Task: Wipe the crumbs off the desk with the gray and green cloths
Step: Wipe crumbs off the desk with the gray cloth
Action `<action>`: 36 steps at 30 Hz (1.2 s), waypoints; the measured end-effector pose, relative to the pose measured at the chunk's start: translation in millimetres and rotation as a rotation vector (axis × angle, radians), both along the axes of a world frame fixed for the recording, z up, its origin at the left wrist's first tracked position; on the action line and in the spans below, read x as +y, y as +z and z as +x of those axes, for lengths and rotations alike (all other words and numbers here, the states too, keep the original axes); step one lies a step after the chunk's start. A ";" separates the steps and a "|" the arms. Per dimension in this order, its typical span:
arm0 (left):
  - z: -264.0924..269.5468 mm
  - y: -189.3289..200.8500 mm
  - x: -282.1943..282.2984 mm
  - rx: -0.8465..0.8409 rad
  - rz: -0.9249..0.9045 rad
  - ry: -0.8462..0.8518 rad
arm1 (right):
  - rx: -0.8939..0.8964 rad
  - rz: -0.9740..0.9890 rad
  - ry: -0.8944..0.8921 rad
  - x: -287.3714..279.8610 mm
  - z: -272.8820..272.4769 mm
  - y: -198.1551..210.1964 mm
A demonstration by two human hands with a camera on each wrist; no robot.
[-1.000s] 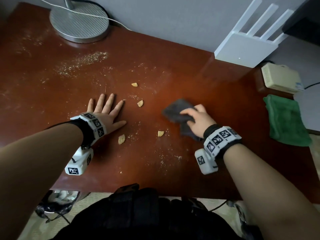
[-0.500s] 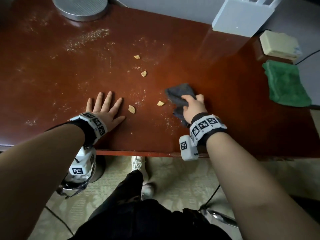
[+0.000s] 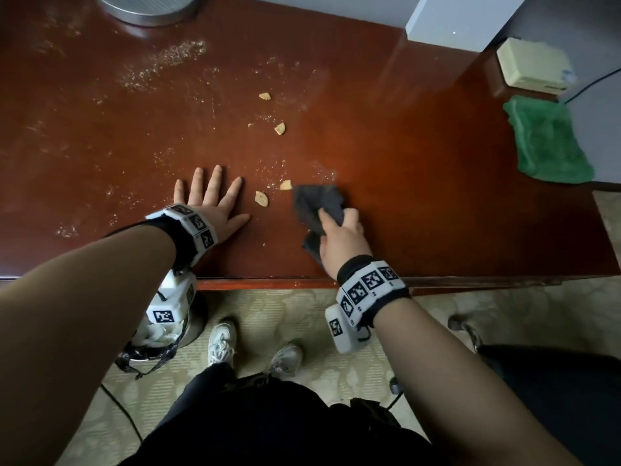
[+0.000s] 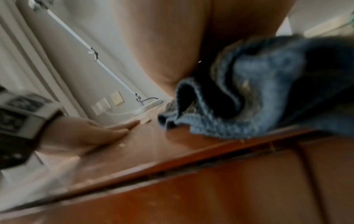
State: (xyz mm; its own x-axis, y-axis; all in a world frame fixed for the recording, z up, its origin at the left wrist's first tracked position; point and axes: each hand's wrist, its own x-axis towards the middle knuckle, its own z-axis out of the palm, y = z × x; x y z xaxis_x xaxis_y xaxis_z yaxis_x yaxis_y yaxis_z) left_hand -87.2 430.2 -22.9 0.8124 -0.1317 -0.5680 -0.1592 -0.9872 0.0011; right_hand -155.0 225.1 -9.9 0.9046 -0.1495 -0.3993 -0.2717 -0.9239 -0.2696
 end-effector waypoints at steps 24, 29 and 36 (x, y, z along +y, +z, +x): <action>4.3 -0.2 20.4 0.021 -0.047 -0.155 | -0.204 0.196 -0.310 26.3 -9.5 8.1; 3.8 -1.4 20.5 0.019 -0.044 -0.167 | -0.068 -0.007 -0.501 -6.3 -3.6 1.5; 21.2 4.7 9.0 0.020 -0.052 -0.128 | -0.067 0.218 -0.181 11.8 -1.2 3.6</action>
